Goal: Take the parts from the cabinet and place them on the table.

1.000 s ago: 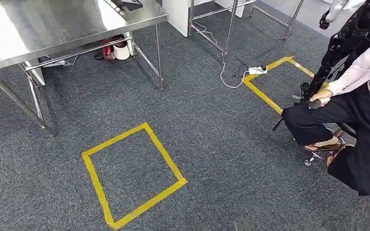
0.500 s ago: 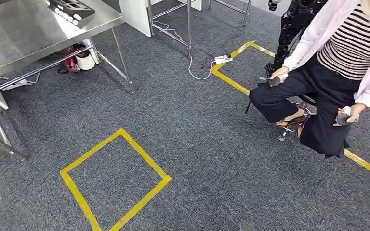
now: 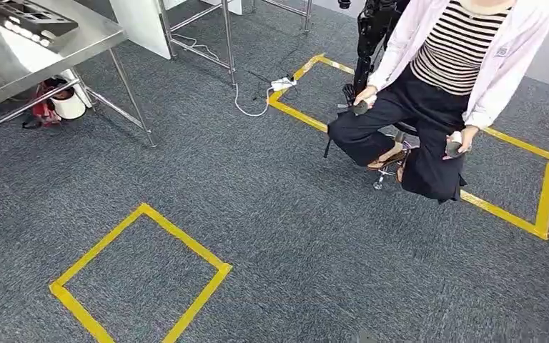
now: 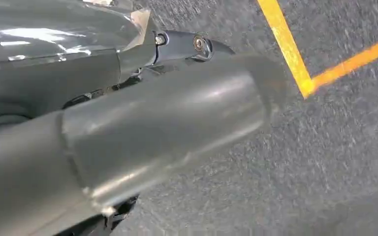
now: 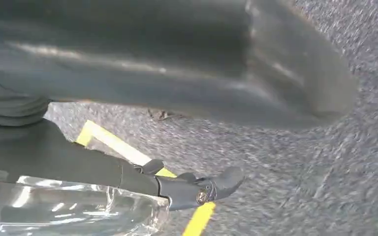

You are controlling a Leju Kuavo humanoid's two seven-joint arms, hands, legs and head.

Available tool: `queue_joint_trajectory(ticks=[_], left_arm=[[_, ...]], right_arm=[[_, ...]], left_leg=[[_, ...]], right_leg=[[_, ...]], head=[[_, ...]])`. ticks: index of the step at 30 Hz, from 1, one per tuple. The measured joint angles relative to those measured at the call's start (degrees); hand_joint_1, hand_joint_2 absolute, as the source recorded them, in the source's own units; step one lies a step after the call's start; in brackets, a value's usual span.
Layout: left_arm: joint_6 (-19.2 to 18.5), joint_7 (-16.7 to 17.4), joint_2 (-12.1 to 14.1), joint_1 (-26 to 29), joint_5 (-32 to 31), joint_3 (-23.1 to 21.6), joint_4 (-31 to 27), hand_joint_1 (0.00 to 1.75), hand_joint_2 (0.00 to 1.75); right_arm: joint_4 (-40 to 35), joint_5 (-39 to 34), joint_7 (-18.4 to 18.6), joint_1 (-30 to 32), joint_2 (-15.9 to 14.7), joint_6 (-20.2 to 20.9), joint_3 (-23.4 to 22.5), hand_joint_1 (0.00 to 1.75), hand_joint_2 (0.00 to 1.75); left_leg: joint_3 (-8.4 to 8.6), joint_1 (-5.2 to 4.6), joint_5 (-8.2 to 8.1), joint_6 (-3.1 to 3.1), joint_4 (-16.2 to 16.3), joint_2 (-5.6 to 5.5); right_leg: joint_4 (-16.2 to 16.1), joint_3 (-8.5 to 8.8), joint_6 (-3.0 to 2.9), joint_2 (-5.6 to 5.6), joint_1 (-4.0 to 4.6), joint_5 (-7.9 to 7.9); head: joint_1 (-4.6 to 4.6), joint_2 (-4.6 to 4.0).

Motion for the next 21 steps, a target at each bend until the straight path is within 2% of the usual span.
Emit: queue_joint_trajectory(ticks=[1,2,3,4,5,6,7,8,9,11,12,13,14,15,16,17,18,19,20,21], left_arm=[[0.8,0.3,0.0,0.1,-0.7,-0.2,0.0,0.00,0.00],[0.9,0.5,0.0,0.1,-0.6,-0.3,0.0,0.00,0.00],[0.3,0.5,0.1,0.1,-0.3,-0.3,0.0,0.00,0.00],[0.0,0.5,0.1,0.1,-0.2,-0.3,0.0,0.00,0.00],[0.2,0.9,0.1,0.1,-0.6,-0.3,0.0,0.00,0.00],[0.9,1.0,0.0,0.0,-1.1,-0.4,0.0,0.00,0.00],[0.8,1.0,0.0,0.0,-1.1,-0.5,0.0,0.00,0.00],[0.3,0.9,0.1,0.0,-0.7,-0.5,0.0,0.00,0.00],[-0.1,0.7,0.0,0.0,-0.3,-0.5,0.0,0.00,0.00],[-0.4,0.7,0.0,-0.3,0.0,-0.5,0.0,0.00,0.00],[-0.4,0.7,0.0,-0.5,0.1,-0.4,0.0,0.00,0.00],[-0.6,0.7,0.0,-0.5,0.1,-0.4,0.0,0.00,0.00],[-1.1,0.8,0.0,-0.6,0.3,-0.4,0.0,0.00,0.00],[-0.9,0.8,0.0,-0.6,0.2,-0.3,0.0,0.00,0.00],[-0.1,1.0,0.1,-0.5,-0.5,-0.4,0.0,0.00,0.00],[0.5,1.1,0.1,-0.3,-0.9,-0.4,0.0,0.00,0.00],[0.2,1.1,0.1,-0.2,-0.9,-0.4,0.0,0.00,0.00],[-0.4,1.1,0.1,-0.1,-0.4,-0.3,0.0,0.00,0.00],[-0.6,1.1,0.1,-0.1,-0.4,-0.2,0.0,0.00,0.00],[-0.3,1.1,0.1,-0.1,-0.7,-0.3,0.0,0.00,0.00]], right_arm=[[0.0,-0.1,-0.2,0.0,0.0,0.0,-0.2,0.00,0.00],[0.0,-0.1,-0.2,0.0,-0.1,0.0,-0.4,0.00,0.00],[0.0,-0.1,-0.2,0.2,-0.1,0.0,-0.7,0.00,0.00],[0.0,-0.1,-0.2,0.4,-0.1,0.0,-0.8,0.00,0.00],[0.0,-0.1,-0.3,0.6,-0.2,0.0,-1.0,0.00,0.00],[0.0,-0.1,-0.3,0.5,-0.3,0.1,-1.1,0.00,0.00],[0.0,0.0,-0.3,0.5,-0.3,0.3,-1.2,0.00,0.00],[0.0,0.1,-0.3,0.3,-0.3,0.5,-1.3,0.00,0.00],[0.0,0.1,-0.3,0.2,-0.3,0.6,-1.4,0.00,0.00],[0.0,0.1,-0.3,0.5,-0.4,0.6,-1.4,0.00,0.00],[0.0,0.1,-0.3,0.6,-0.4,0.6,-1.4,0.00,0.00],[0.0,0.1,-0.3,0.6,-0.5,0.6,-1.5,0.00,0.00],[0.0,0.1,-0.3,0.5,-0.5,0.7,-1.5,0.00,0.00],[0.0,0.1,-0.3,0.4,-0.4,0.7,-1.6,0.00,0.00],[0.0,0.1,-0.3,0.4,-0.3,0.7,-1.6,0.00,0.00],[0.0,0.2,-0.3,0.4,-0.3,0.9,-1.7,0.00,0.00],[0.0,0.3,-0.3,0.5,-0.3,0.9,-1.8,0.00,0.00],[0.0,0.5,-0.3,0.6,-0.3,0.9,-2.0,0.00,0.00],[0.0,0.5,-0.2,0.6,-0.4,0.9,-2.2,0.00,0.00],[0.0,0.6,-0.2,0.6,-0.4,0.9,-2.3,0.00,0.00]], left_leg=[[-0.07,-0.08,0.00,0.00,0.0,1.10],[-0.18,-0.15,0.00,0.01,0.0,1.89],[-0.21,-0.16,-0.01,0.00,0.0,2.73],[-0.21,-0.16,-0.01,-0.01,0.0,3.25],[-0.16,-0.08,-0.05,-0.08,0.0,4.24],[-0.06,-0.01,-0.10,-0.19,0.1,4.86],[0.09,-0.01,-0.21,-0.43,0.1,5.46],[0.16,-0.56,-0.49,-0.92,0.2,5.97],[0.21,-0.58,-0.63,-1.39,0.2,6.55],[0.67,-0.39,-0.51,-2.11,0.0,7.51],[0.96,-0.37,-0.60,-2.54,-0.2,8.03],[0.80,0.12,-1.14,-3.06,0.2,6.60],[0.21,0.18,-2.72,-3.20,1.9,3.35],[-1.39,0.23,-5.26,-3.17,5.7,1.55],[-3.61,0.12,-7.79,-3.23,10.6,0.71],[-5.76,0.09,-9.58,-3.28,15.0,0.38],[-7.22,0.12,-9.92,-3.26,17.7,0.30],[-7.26,0.12,-8.82,-3.15,17.4,0.28],[-6.11,0.12,-6.53,-2.94,14.5,0.22],[-4.20,0.12,-3.95,-2.69,10.4,-0.01]], right_leg=[[5.5,-2.57,-0.08,-0.31,-0.01,-2.25],[9.2,-4.19,0.06,-0.38,-0.05,-3.41],[11.0,-4.85,0.45,-0.48,-0.20,-3.63],[10.5,-4.48,0.72,-0.57,-0.27,-3.30],[5.8,-1.63,1.45,-0.95,-0.44,-1.42],[0.5,1.36,1.90,-1.75,-0.55,0.36],[-4.9,4.43,2.14,-3.52,-0.62,1.82],[-7.7,5.90,1.67,-5.80,-0.24,2.06],[-7.6,5.86,0.97,-5.06,0.23,2.45],[-7.2,4.83,0.08,-3.96,0.63,2.32],[-7.6,4.87,-0.40,-3.33,0.63,2.48],[-8.0,5.80,-1.07,-2.66,-0.92,2.88],[-8.0,5.76,-1.38,-2.08,-0.60,3.08],[-8.0,5.69,-1.86,-1.59,-0.53,3.17],[-8.0,5.63,-2.12,-0.95,-0.32,3.21],[-7.9,5.55,-2.24,-0.25,-0.10,3.18],[-7.9,5.53,-2.31,0.59,0.06,3.24],[-7.9,5.54,-2.40,1.41,0.17,3.29],[-7.8,5.55,-2.38,2.25,0.18,3.30],[-7.8,5.63,-2.37,3.08,0.20,3.31]], head=[[-0.07,0.00],[-0.04,0.00],[-0.04,0.00],[-0.07,0.00],[0.02,0.00],[-0.04,0.00],[0.04,0.00],[0.13,0.00],[-0.02,0.00],[-0.22,0.00],[-0.20,0.00],[-0.28,0.00],[-0.70,0.00],[-0.77,0.00],[-0.74,0.00],[-0.79,0.00],[-0.77,0.00],[-0.72,0.00],[-0.81,0.00],[-0.77,0.00]])
